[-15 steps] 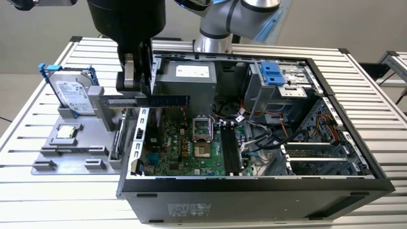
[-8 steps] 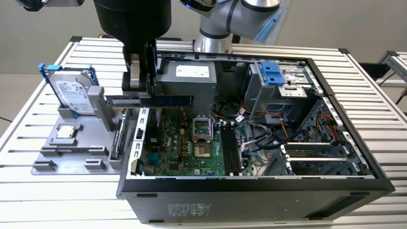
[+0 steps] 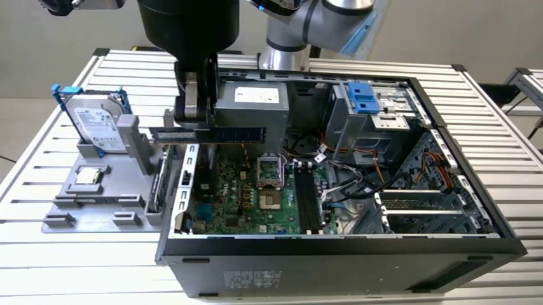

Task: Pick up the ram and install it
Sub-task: 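Pick up the ram and move it above insertion slot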

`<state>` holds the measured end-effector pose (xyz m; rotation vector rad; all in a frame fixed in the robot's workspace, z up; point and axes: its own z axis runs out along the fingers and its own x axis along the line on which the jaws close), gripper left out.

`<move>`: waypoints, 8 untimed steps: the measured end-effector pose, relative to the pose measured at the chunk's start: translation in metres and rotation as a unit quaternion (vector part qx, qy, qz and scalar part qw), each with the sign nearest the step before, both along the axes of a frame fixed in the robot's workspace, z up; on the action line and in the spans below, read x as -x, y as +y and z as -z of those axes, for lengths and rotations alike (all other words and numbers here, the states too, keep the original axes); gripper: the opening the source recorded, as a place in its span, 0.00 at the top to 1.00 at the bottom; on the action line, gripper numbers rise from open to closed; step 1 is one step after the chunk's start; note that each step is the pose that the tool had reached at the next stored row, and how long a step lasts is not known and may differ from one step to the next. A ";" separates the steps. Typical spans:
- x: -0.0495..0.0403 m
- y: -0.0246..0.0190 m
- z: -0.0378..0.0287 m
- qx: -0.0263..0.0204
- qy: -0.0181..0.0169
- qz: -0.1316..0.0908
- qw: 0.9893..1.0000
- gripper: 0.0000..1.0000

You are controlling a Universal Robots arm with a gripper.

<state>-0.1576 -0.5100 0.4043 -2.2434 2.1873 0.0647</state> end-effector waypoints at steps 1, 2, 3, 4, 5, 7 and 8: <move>-0.0006 0.0000 0.0000 0.000 0.000 0.000 1.000 1.00; -0.0012 -0.0001 0.0000 0.000 0.000 0.000 1.000 1.00; -0.0016 0.0000 0.0000 0.000 0.000 0.000 1.000 1.00; -0.0018 0.0000 0.0000 0.000 0.000 0.000 1.000 1.00; -0.0027 0.0001 0.0000 0.000 0.000 0.000 1.000 1.00; -0.0048 0.0000 0.0001 0.000 0.000 0.000 1.000 1.00; -0.0053 0.0000 0.0002 0.000 0.000 0.000 1.000 1.00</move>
